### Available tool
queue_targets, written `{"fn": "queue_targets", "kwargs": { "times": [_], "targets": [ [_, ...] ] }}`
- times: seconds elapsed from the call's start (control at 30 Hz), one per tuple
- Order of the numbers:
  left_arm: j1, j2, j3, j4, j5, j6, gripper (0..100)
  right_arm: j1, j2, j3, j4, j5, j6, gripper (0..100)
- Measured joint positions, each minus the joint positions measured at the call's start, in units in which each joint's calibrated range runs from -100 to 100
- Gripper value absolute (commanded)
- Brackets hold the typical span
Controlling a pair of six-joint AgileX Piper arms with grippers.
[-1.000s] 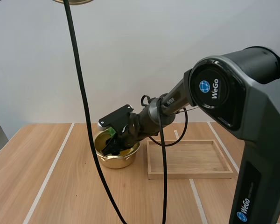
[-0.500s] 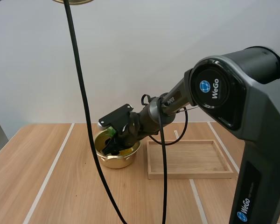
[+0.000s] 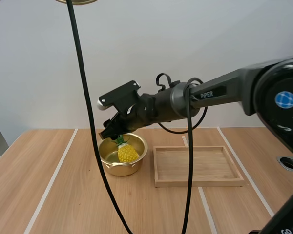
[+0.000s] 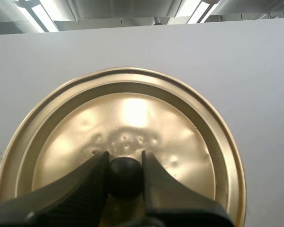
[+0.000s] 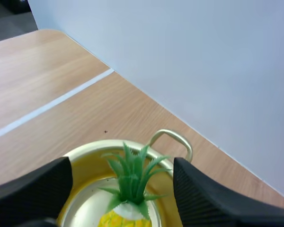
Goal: Open the pot, put the pineapple inside, and close it
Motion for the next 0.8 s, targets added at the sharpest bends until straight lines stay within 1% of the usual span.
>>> {"fn": "queue_targets", "kwargs": {
  "times": [0.2, 0.3, 0.5, 0.8],
  "targets": [
    [0.0, 0.0, 0.0, 0.0, 0.0, 0.0, 0, 0.0, -3.6, -2.0, 0.4, 6.2, 0.0, 100],
    [0.0, 0.0, 0.0, 0.0, 0.0, 0.0, 0, -0.9, -5.2, -2.1, 0.5, 8.8, 0.0, 100],
    [0.0, 0.0, 0.0, 0.0, 0.0, 0.0, 0, -5.8, -8.9, -2.1, 0.6, 12.0, 0.5, 100],
    [0.0, 0.0, 0.0, 0.0, 0.0, 0.0, 0, -13.7, -17.5, -2.1, 0.7, 17.1, 1.0, 100]
  ]
}}
